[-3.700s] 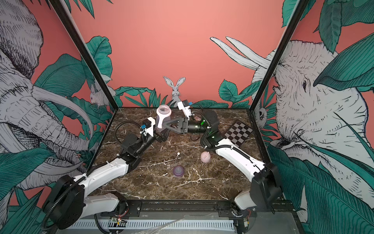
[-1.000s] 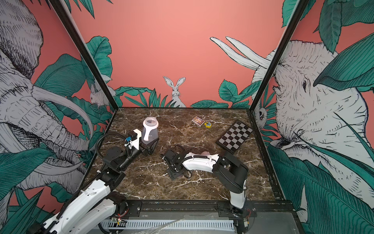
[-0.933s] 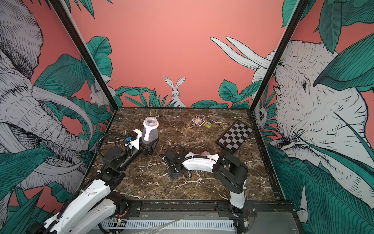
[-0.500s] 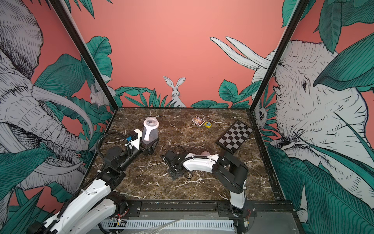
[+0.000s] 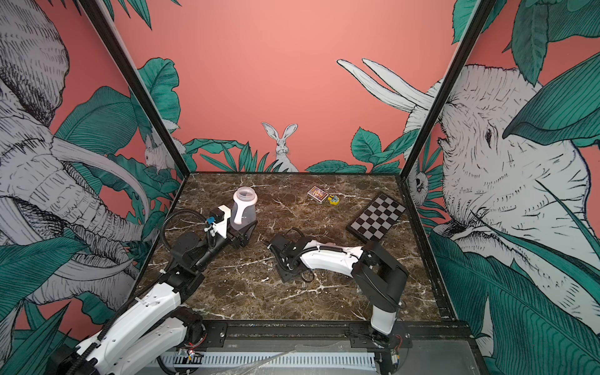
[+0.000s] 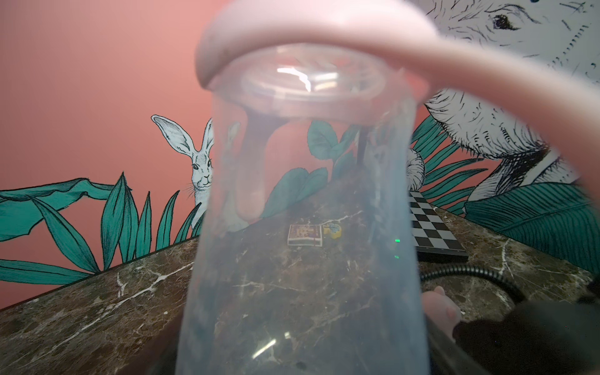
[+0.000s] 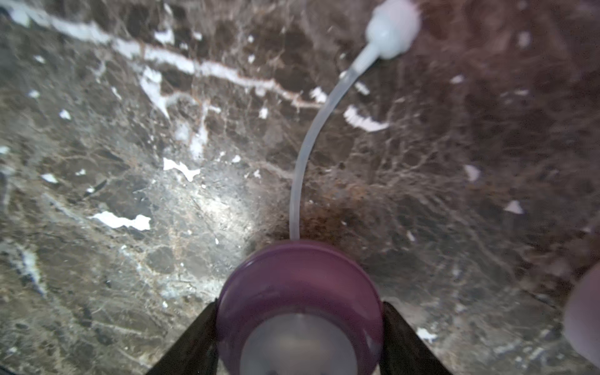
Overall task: Assemble the baby bottles
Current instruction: Pick up the nipple from the center of the board.
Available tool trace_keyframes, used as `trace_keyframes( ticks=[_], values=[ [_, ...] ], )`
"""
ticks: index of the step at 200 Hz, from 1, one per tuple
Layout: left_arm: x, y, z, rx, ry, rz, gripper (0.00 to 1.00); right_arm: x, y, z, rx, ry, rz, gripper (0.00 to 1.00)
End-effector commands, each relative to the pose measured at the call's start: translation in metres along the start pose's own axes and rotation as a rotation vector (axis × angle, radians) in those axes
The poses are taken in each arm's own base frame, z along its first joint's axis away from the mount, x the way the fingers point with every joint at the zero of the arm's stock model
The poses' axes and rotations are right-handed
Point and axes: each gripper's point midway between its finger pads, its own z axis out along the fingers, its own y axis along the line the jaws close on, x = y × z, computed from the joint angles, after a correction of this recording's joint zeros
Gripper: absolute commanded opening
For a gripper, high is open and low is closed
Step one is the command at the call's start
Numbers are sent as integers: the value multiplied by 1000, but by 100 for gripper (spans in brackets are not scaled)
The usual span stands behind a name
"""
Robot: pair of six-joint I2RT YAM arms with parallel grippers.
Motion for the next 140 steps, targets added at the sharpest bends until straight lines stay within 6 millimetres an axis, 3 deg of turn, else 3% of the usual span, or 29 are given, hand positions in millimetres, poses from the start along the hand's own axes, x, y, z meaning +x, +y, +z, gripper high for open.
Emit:
trace_keyframes(
  ticks=[1,27,46,52,140],
  values=[
    [-14,-3,1,24,-69,-11,58,-8,-8,-32,-30,-18,-1,62],
    [-11,-8,6,61,-63,-11,58,-17,-17,-62,-24,-30,-27,61],
    [-8,-10,11,80,-60,-24,57,-20,-27,-74,-14,-11,-37,61],
    [-8,-11,12,88,-58,-25,57,-31,-27,-96,-30,-62,-35,61],
    [3,-26,29,197,-60,-86,57,-56,-75,-190,-29,-128,-23,60]
  ],
)
